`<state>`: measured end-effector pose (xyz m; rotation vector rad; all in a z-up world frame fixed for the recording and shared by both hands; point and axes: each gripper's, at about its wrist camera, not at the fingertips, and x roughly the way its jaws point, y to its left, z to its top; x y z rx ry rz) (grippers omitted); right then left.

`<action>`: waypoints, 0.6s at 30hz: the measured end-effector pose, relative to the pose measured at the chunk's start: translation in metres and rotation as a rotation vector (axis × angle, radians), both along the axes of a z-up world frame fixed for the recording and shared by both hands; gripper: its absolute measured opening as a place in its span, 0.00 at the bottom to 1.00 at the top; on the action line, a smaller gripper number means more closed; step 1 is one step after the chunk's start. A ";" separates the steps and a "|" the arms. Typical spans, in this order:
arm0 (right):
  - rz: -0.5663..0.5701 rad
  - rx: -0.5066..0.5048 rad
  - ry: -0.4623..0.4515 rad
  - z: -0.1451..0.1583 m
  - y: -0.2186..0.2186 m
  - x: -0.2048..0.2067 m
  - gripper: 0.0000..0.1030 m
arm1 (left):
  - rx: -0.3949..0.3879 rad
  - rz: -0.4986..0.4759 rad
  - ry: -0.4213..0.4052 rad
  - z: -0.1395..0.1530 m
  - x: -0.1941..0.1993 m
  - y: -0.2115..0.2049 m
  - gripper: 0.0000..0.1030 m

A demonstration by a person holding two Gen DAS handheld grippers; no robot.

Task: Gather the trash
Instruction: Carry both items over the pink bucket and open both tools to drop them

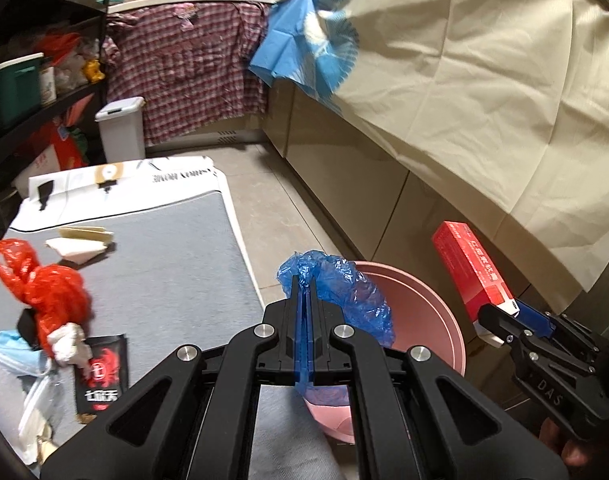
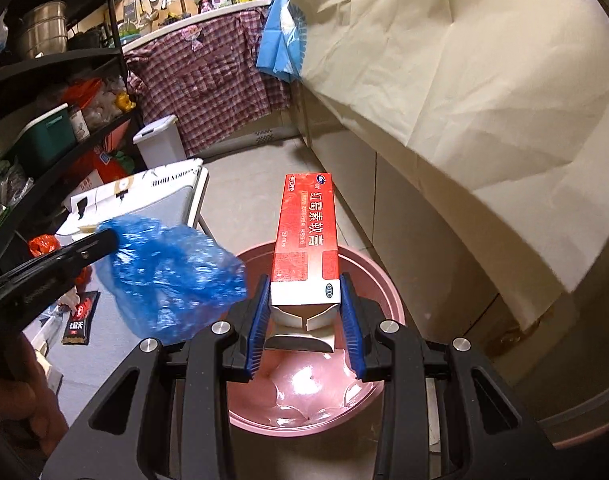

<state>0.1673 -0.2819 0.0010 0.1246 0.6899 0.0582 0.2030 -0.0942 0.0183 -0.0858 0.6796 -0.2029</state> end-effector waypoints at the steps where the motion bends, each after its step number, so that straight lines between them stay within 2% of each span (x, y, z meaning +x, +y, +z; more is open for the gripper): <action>1: 0.000 -0.001 0.003 -0.001 0.000 0.001 0.33 | 0.001 -0.006 0.007 -0.004 0.003 -0.003 0.01; 13: -0.008 -0.011 0.030 -0.008 0.001 0.012 0.35 | 0.003 -0.028 0.067 -0.023 0.020 -0.012 0.02; 15: -0.011 -0.021 0.051 -0.011 0.004 0.014 0.41 | 0.011 -0.022 0.083 -0.026 0.022 -0.013 0.10; 17: -0.022 -0.023 0.050 -0.011 0.003 0.014 0.41 | -0.004 -0.009 0.102 -0.029 0.024 -0.009 0.31; 18: -0.026 -0.021 0.048 -0.011 0.002 0.013 0.42 | -0.026 -0.002 0.107 -0.029 0.023 -0.005 0.34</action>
